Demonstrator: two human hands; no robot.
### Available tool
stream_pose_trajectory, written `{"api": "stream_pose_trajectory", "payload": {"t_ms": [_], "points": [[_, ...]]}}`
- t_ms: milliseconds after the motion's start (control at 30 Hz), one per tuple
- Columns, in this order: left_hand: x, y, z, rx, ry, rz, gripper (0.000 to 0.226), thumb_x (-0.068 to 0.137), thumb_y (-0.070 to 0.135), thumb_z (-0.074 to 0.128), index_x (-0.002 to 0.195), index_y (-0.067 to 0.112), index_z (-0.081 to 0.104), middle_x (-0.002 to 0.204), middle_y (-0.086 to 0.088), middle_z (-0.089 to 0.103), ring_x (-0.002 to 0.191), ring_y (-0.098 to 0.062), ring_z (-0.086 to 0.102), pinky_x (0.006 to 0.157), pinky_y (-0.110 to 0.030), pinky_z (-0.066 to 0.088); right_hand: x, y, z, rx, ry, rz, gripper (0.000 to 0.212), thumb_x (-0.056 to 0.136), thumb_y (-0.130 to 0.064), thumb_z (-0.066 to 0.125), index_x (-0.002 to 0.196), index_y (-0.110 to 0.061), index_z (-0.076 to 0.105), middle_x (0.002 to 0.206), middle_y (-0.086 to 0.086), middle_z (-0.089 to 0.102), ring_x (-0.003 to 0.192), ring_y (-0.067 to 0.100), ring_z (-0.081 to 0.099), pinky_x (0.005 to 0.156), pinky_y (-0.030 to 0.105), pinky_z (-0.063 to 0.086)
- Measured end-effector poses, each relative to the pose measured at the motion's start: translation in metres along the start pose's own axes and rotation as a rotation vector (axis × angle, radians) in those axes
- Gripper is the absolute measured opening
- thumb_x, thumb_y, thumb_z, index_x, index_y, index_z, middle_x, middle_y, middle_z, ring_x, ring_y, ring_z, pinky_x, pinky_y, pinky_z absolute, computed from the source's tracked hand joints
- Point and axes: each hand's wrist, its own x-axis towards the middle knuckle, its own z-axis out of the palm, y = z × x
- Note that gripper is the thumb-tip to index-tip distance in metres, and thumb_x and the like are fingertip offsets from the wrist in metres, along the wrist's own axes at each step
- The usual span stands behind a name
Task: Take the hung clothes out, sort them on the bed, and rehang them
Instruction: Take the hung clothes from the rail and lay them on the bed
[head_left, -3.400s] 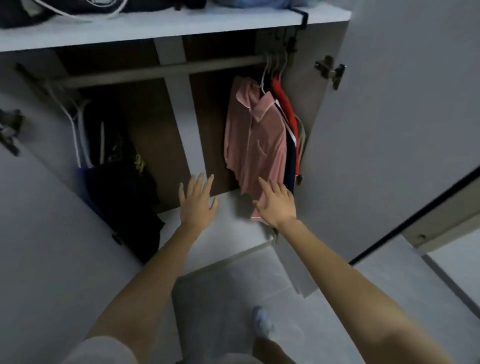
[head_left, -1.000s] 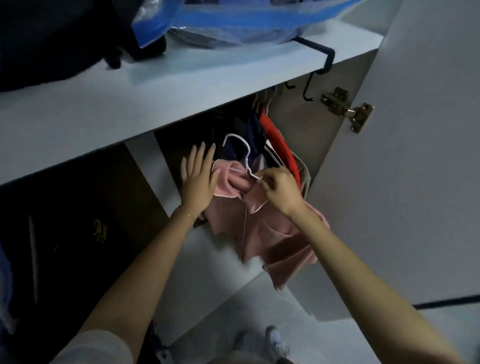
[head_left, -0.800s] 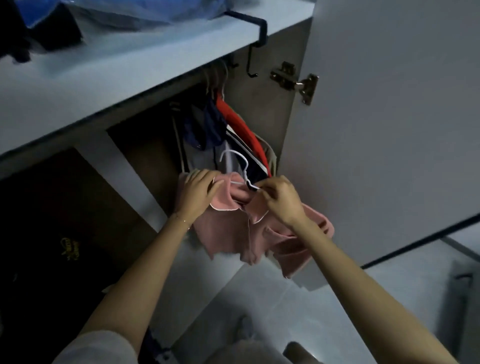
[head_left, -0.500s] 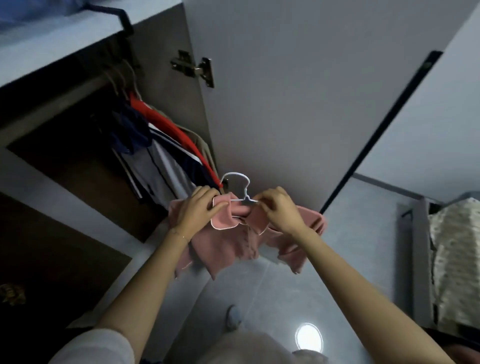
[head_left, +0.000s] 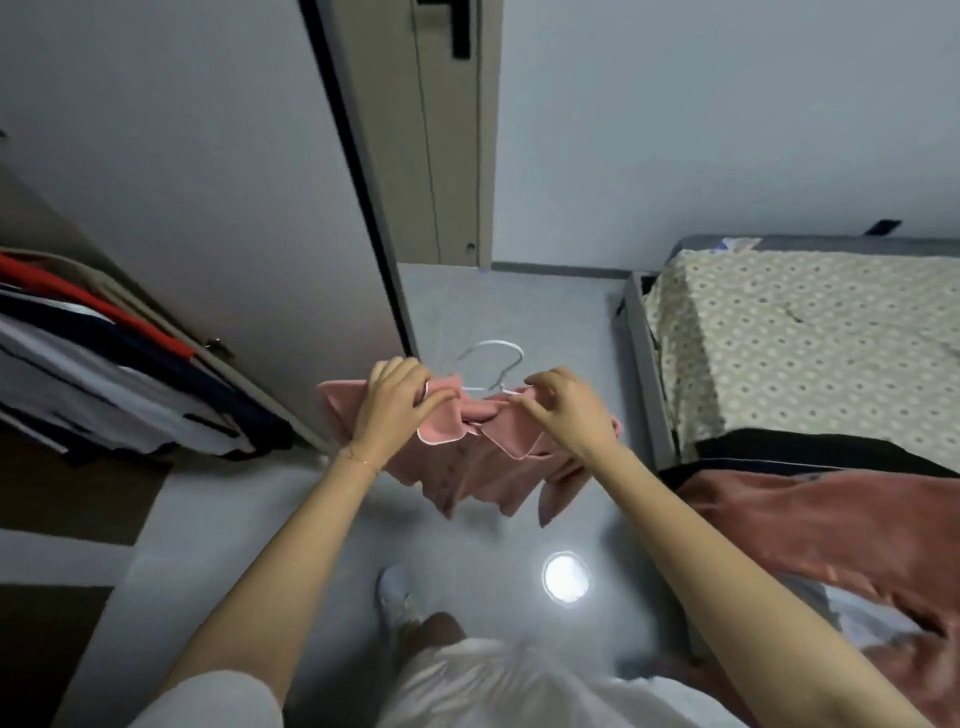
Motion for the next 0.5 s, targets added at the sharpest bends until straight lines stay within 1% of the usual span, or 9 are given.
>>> {"api": "stream_pose_trajectory", "payload": {"t_ms": [100,233,300,400,500], "points": [[0.023,0.049,0.030,-0.059,-0.036,0.073,0.040,0.087,0.053,0.057,0.069,0.018,0.048,0.066,0.002,0.044,0.068,-0.025,0.046,0.072,-0.035,0.032,-0.030,0.042,-0.034,-0.051,0.049,0.157,0.040,0.090,-0.055,0.058,0.118,-0.027,0.065,0.118,-0.001,0.066,0.109,0.022,0.060,0.085,0.034,0.045],[0.059,0.111,0.073,-0.047,-0.114,0.162,0.045,0.088,0.059,0.050,0.070,0.017,0.054,0.067,-0.001,0.051,0.070,-0.027,0.052,0.071,-0.036,0.033,-0.062,0.090,-0.075,-0.100,0.142,0.332,0.039,0.087,-0.063,0.056,0.108,-0.034,0.070,0.104,-0.002,0.072,0.104,0.025,0.063,0.082,0.036,0.048],[0.078,0.144,0.093,-0.089,-0.155,0.208,0.045,0.087,0.060,0.050,0.072,0.018,0.057,0.068,-0.001,0.054,0.071,-0.027,0.054,0.069,-0.037,0.034,-0.076,0.111,-0.095,-0.120,0.188,0.406,0.039,0.086,-0.065,0.055,0.104,-0.033,0.071,0.100,-0.003,0.072,0.099,0.025,0.064,0.077,0.034,0.046],[0.108,0.193,0.123,-0.203,-0.235,0.274,0.047,0.085,0.062,0.052,0.072,0.018,0.060,0.069,0.001,0.057,0.071,-0.026,0.055,0.066,-0.038,0.041,-0.096,0.142,-0.126,-0.113,0.257,0.521,0.042,0.085,-0.066,0.055,0.091,-0.028,0.071,0.089,-0.003,0.071,0.090,0.024,0.064,0.067,0.032,0.041],[0.135,0.246,0.153,-0.275,-0.319,0.367,0.045,0.085,0.061,0.054,0.070,0.019,0.056,0.069,0.003,0.054,0.071,-0.024,0.054,0.064,-0.033,0.038,-0.116,0.173,-0.156,-0.104,0.347,0.644,0.044,0.085,-0.066,0.054,0.087,-0.025,0.071,0.084,-0.003,0.071,0.085,0.023,0.064,0.066,0.032,0.044]]}}
